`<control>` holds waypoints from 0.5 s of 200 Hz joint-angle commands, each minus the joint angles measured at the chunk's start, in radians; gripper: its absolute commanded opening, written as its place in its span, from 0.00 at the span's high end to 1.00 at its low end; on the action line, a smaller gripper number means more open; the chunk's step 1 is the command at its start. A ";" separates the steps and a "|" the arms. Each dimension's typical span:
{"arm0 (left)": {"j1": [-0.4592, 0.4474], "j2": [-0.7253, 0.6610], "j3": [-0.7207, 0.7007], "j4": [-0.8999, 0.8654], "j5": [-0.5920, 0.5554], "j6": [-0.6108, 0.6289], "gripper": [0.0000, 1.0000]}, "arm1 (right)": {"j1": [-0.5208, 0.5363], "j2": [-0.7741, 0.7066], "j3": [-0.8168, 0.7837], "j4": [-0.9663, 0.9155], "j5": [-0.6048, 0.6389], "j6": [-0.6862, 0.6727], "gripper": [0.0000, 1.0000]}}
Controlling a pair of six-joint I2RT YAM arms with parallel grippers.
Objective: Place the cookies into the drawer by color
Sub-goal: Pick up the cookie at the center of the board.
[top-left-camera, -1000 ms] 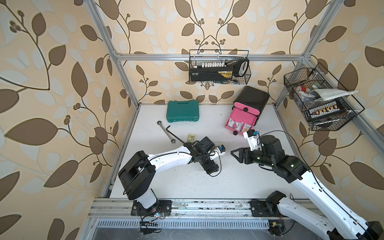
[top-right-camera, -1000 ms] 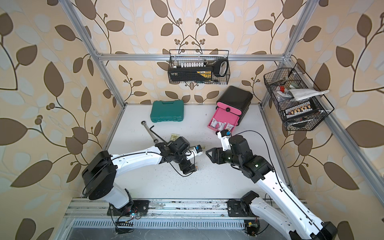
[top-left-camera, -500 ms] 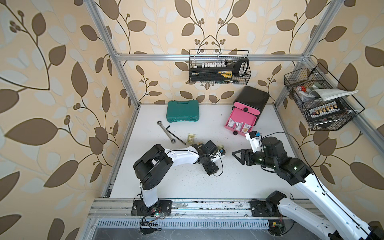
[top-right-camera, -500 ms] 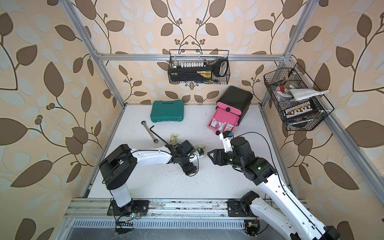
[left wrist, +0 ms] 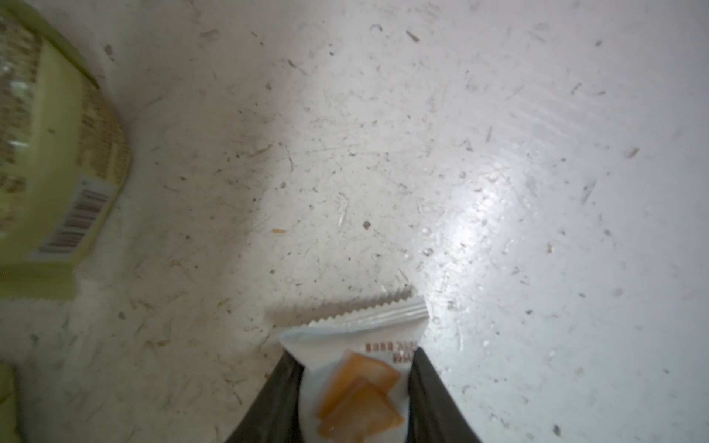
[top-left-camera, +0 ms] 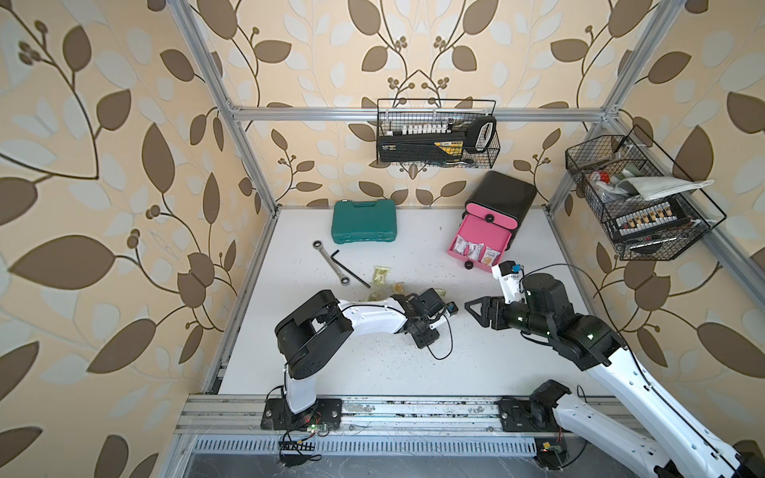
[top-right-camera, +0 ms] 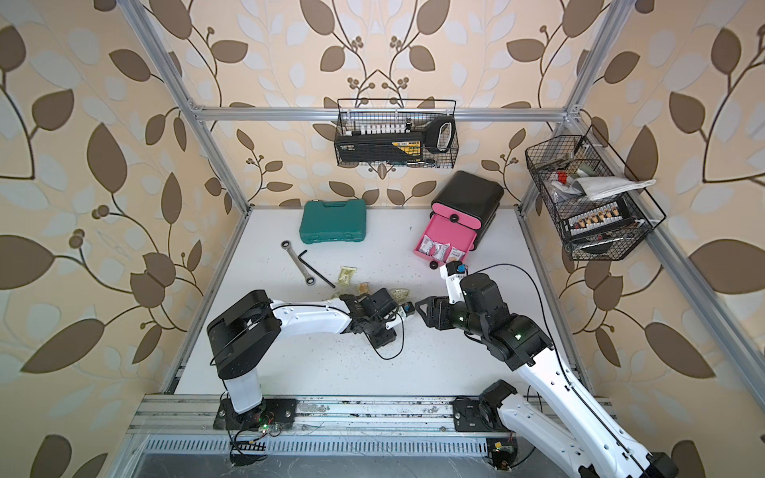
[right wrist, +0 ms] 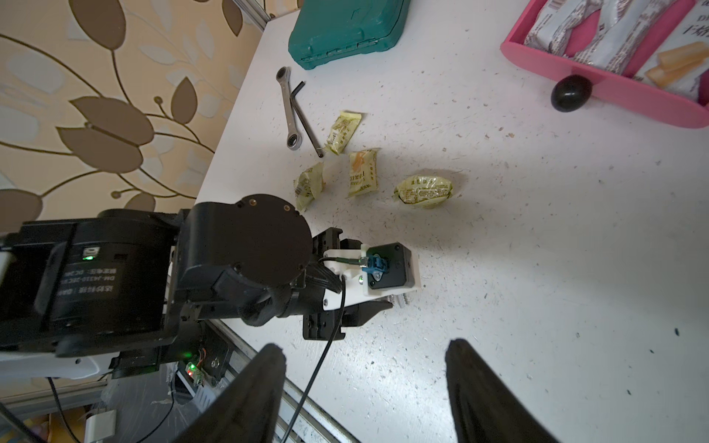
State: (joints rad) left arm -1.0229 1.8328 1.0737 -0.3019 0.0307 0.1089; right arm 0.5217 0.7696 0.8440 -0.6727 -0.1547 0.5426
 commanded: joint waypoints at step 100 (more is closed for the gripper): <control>0.084 0.002 0.431 0.002 -0.147 -0.230 0.74 | 0.007 -0.165 -0.039 -0.155 0.495 0.262 0.26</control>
State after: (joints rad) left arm -0.9924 1.7988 1.3846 -0.3222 -0.0891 -0.0788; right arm 0.5236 0.6147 0.8246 -0.7753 0.2279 0.7361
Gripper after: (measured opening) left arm 0.400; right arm 0.739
